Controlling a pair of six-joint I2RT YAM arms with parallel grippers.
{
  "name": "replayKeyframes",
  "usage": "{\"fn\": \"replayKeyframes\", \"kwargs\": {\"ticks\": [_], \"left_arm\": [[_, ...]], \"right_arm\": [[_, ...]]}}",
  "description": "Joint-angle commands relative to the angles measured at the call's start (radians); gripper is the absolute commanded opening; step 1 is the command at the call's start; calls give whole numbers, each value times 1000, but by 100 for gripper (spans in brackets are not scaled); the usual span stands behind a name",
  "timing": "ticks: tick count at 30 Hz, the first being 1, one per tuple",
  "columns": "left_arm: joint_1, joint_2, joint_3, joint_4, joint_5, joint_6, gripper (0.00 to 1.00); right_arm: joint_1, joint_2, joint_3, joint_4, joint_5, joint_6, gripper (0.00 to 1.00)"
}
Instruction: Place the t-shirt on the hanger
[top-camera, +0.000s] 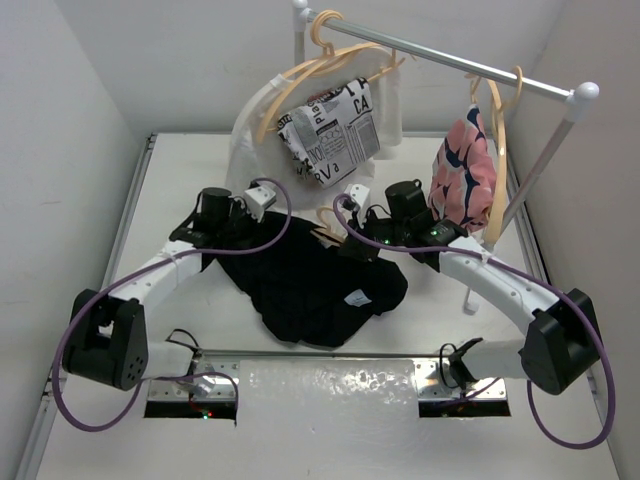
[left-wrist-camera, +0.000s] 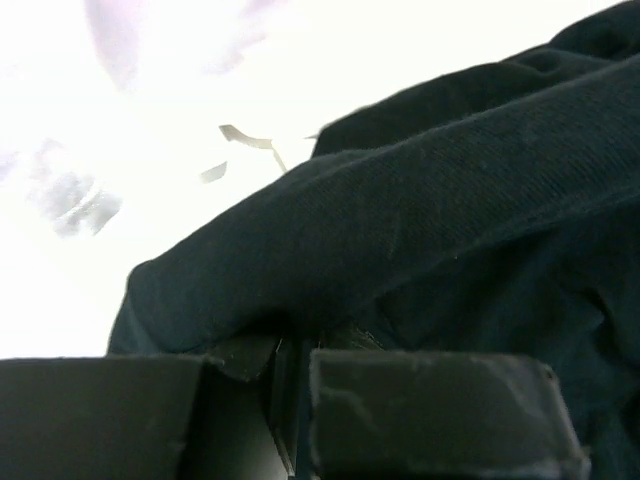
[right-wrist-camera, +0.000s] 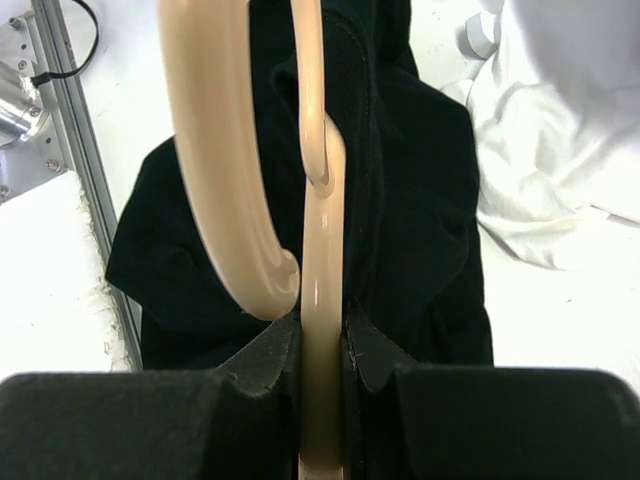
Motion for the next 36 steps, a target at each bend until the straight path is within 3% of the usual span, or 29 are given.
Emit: {"fn": "replayKeyframes", "kwargs": {"ticks": [1, 6, 12, 24, 26, 27, 28, 34, 36], "left_arm": [[28, -64, 19, 57, -44, -17, 0], [75, -148, 89, -61, -27, 72, 0], [120, -136, 198, -241, 25, 141, 0], [178, 3, 241, -383, 83, 269, 0], [178, -1, 250, -417, 144, 311, 9], [178, -10, 250, -449, 164, 330, 28], [178, -35, 250, -461, 189, 365, 36], [178, -220, 215, -547, 201, 538, 55], [180, -260, 223, -579, 195, 589, 84]], "right_arm": [[9, -26, 19, 30, -30, -12, 0], [7, -23, 36, -82, 63, -72, 0], [9, -15, 67, -180, 90, -134, 0], [12, -118, 58, -232, -85, -210, 0], [17, -118, 58, -221, -105, -204, 0], [18, -115, 59, -221, -108, -203, 0], [20, -112, 64, -223, -113, -203, 0], [21, -108, 73, -217, -99, -201, 0], [21, -97, 82, -214, -97, -204, 0]]}}
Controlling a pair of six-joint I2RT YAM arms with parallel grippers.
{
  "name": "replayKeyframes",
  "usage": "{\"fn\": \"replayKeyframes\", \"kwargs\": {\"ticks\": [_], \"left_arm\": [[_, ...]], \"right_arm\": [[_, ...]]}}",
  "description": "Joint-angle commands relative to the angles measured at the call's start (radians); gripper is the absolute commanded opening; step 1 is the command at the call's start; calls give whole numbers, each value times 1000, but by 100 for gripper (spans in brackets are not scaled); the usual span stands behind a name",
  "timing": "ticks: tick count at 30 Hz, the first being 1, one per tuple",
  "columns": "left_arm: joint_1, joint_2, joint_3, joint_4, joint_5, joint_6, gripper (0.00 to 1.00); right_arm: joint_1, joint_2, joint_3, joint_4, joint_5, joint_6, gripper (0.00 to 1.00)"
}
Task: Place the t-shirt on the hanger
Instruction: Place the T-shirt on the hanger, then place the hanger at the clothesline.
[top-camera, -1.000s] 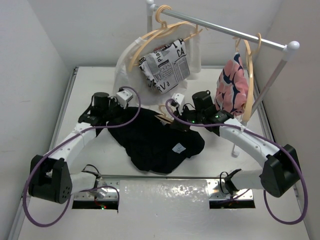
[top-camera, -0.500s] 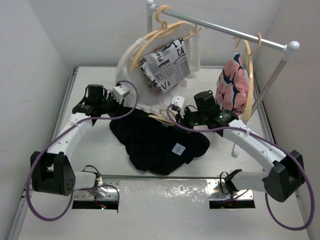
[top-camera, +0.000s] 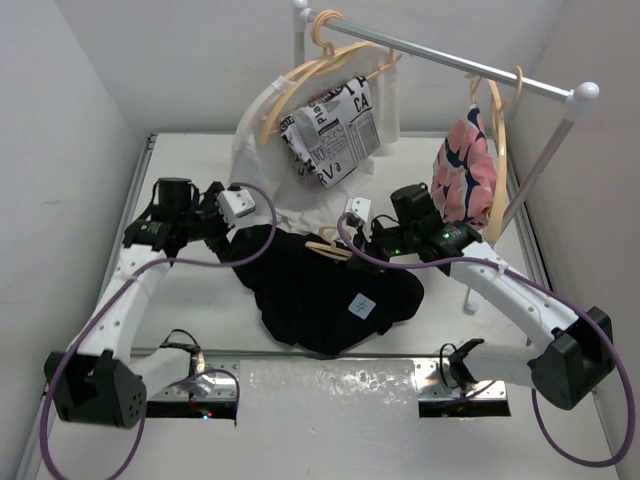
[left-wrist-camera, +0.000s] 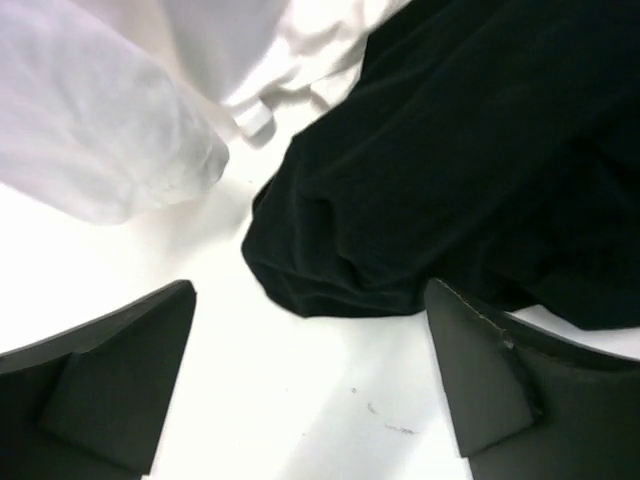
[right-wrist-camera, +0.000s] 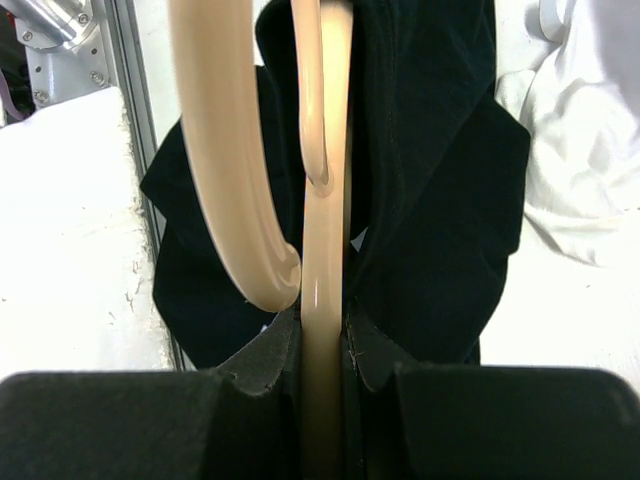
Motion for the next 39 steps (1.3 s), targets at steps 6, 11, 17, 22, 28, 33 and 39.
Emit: {"fn": "replayKeyframes", "kwargs": {"ticks": [6, 11, 17, 22, 28, 33, 39], "left_arm": [[7, -81, 138, -118, 210, 165, 100], [-68, -52, 164, -89, 357, 181, 100], [-223, 11, 127, 43, 239, 100, 100], [-255, 49, 102, 112, 253, 94, 100], [-274, 85, 70, 98, 291, 113, 85], [-298, 111, 64, 62, 294, 141, 55], [-300, 103, 73, 41, 299, 106, 0]], "right_arm": [[9, 42, 89, 41, -57, -10, 0], [20, 71, 123, 35, -58, -11, 0], [22, 91, 144, 21, -77, -26, 0], [22, 91, 147, 27, -109, -33, 0], [22, 84, 162, 32, -129, -45, 0], [22, 108, 216, -17, -136, -68, 0], [22, 144, 271, -71, -105, -94, 0]]}}
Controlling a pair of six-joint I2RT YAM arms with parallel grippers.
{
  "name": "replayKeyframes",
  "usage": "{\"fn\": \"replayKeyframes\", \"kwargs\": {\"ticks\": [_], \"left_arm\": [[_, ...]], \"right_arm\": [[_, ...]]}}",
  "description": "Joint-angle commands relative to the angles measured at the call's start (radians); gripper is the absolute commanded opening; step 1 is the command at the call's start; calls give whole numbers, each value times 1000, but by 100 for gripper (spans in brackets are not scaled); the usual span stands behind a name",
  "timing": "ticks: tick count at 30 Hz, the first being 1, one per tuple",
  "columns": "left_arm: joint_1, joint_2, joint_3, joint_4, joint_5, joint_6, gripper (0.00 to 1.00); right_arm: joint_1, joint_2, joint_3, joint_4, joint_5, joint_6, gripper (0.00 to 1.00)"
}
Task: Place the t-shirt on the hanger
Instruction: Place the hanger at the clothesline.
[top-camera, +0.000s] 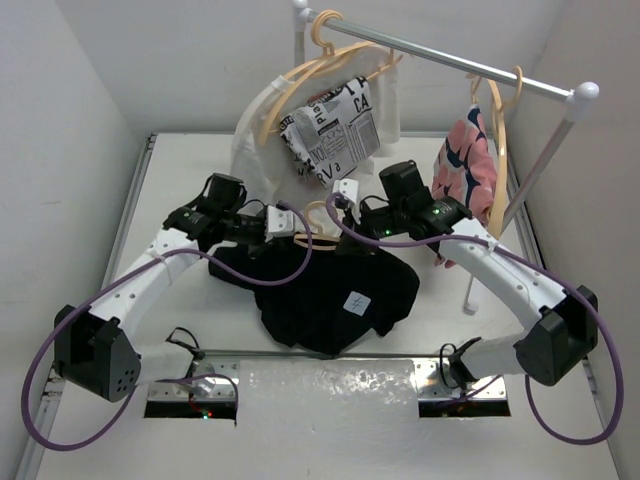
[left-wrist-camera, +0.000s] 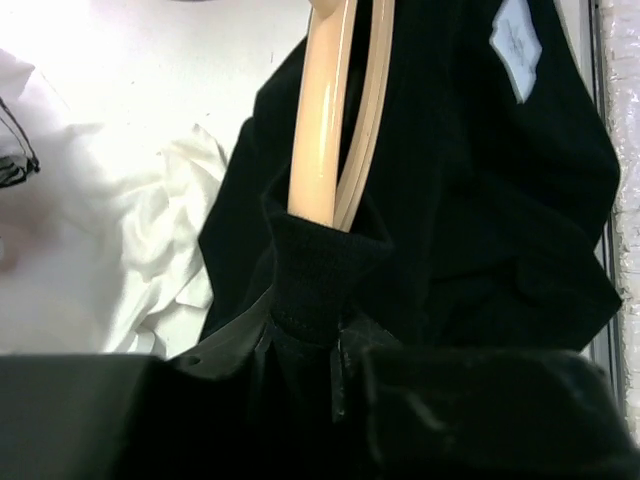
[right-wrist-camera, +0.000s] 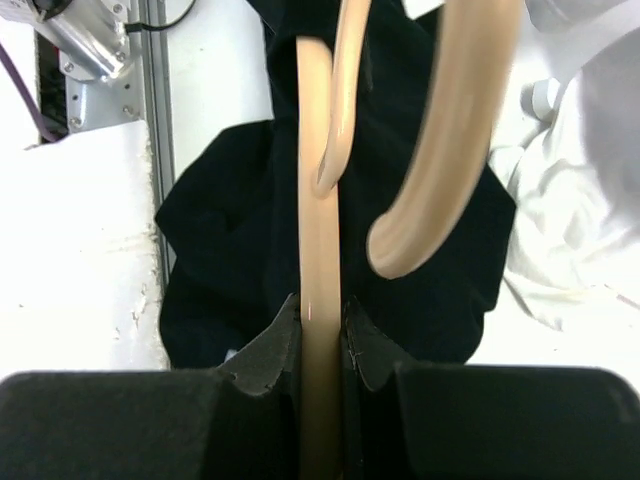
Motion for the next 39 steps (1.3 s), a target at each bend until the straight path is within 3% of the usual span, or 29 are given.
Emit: {"fn": "replayKeyframes", "kwargs": {"ticks": [1, 5, 7, 8, 9, 10, 11, 12, 18, 23, 29, 33, 39], "left_arm": [[-8, -19, 6, 36, 40, -54, 0], [-8, -72, -25, 119, -7, -205, 0], [-6, -89, -37, 148, -38, -267, 0], [-6, -100, -39, 154, -79, -285, 0], [-6, -103, -37, 159, -97, -302, 0], [-6, -103, -34, 162, -112, -328, 0], [-6, -105, -33, 168, -142, -345, 0], [-6, -106, -31, 185, -158, -366, 0], [-6, -103, -10, 248, -270, -480, 0], [-8, -94, 54, 256, -334, -480, 0], [-34, -67, 236, 228, -442, -479, 0], [-127, -13, 363, 202, -586, -465, 0], [-158, 191, 640, 179, -726, -495, 0]], "right_arm": [[13, 7, 55, 14, -11, -32, 0], [13, 14, 44, 44, 90, 34, 1], [13, 10, 41, 55, 151, 60, 8], [13, 9, 36, 78, 185, 74, 18], [13, -2, 30, 95, 224, 112, 38], [13, -8, 21, 103, 285, 126, 47], [13, -22, 16, 127, 326, 143, 67], [13, -31, 9, 143, 366, 172, 98], [11, -162, -49, 270, 775, 307, 99], [13, -288, -111, 307, 989, 379, 99], [13, -355, -235, 319, 1043, 405, 99], [13, -367, -307, 347, 1043, 426, 99], [13, -396, -375, 403, 994, 448, 99]]}}
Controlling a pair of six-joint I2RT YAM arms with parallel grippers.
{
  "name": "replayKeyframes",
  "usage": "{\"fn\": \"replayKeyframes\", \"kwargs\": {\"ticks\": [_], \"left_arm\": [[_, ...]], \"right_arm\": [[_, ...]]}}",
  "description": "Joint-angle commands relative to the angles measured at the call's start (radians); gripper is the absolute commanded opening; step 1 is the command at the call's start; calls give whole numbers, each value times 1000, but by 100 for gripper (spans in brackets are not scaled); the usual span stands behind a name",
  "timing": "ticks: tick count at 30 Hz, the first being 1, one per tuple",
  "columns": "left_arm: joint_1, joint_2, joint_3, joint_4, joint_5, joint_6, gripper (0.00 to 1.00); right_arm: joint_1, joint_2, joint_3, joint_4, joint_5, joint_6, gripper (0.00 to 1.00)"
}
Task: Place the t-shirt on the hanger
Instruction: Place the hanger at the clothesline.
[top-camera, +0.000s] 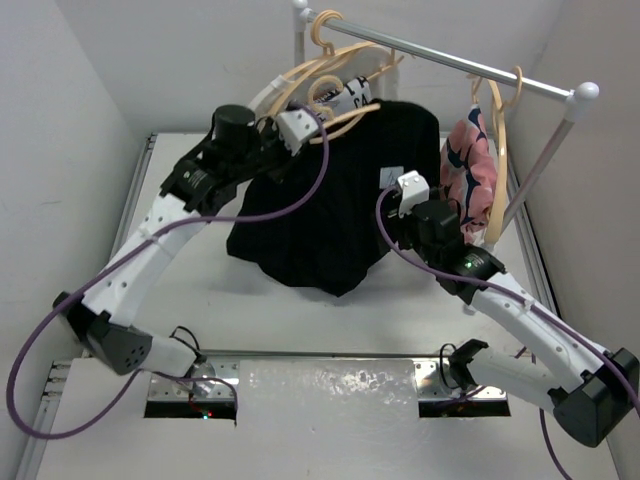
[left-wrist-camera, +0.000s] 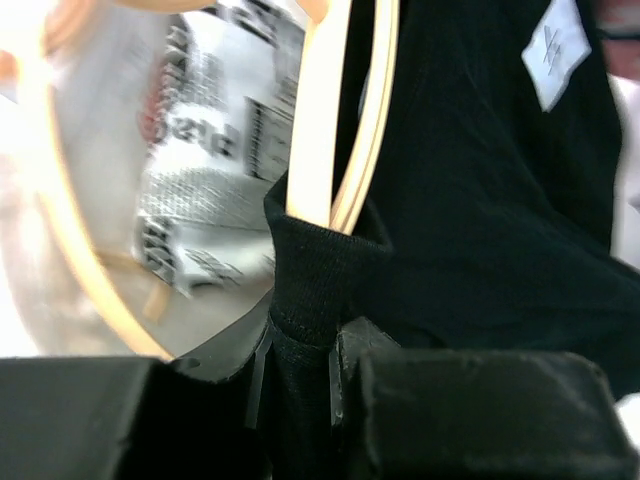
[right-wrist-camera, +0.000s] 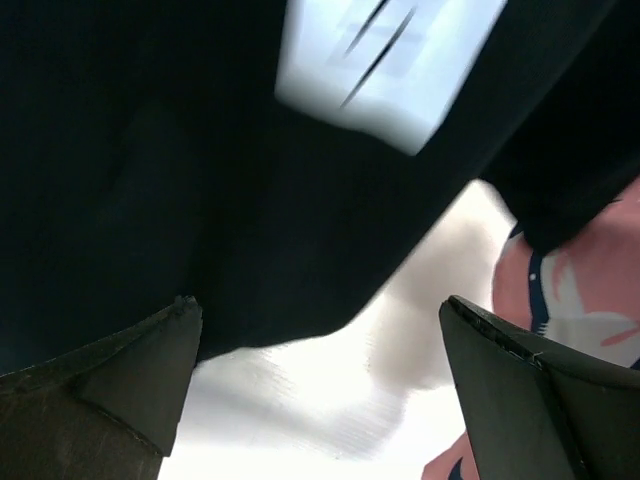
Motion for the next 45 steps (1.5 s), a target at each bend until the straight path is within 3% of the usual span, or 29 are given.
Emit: {"fn": "replayKeyframes", "kwargs": {"ticks": [1, 9, 13, 26, 33, 41, 43, 44, 45], "left_arm": [[-3, 103, 194, 58, -130, -45, 0], [-16, 381, 607, 17, -277, -55, 0], [-23, 467, 732, 10, -297, -61, 0], [-75, 651, 890, 66, -386, -13, 0], [-95, 716, 897, 76, -417, 4, 0], [-111, 668, 710, 79, -440, 17, 0], [-111, 645, 690, 73, -433, 6, 17], [-112, 635, 681, 73, -429, 0, 43], [-111, 610, 674, 75, -429, -11, 52]], "right_arm": [[-1, -38, -17, 94, -14, 35, 99], [-1, -49, -83, 124, -49, 56, 99], [-1, -50, -102, 146, -68, 69, 99], [-1, -59, -154, 161, -97, 85, 99], [-1, -73, -165, 152, -92, 75, 99], [-1, -81, -180, 152, -96, 64, 99], [-1, -76, -177, 151, -105, 62, 99], [-2, -75, -175, 149, -114, 61, 99], [-1, -67, -171, 144, -115, 61, 99]]}}
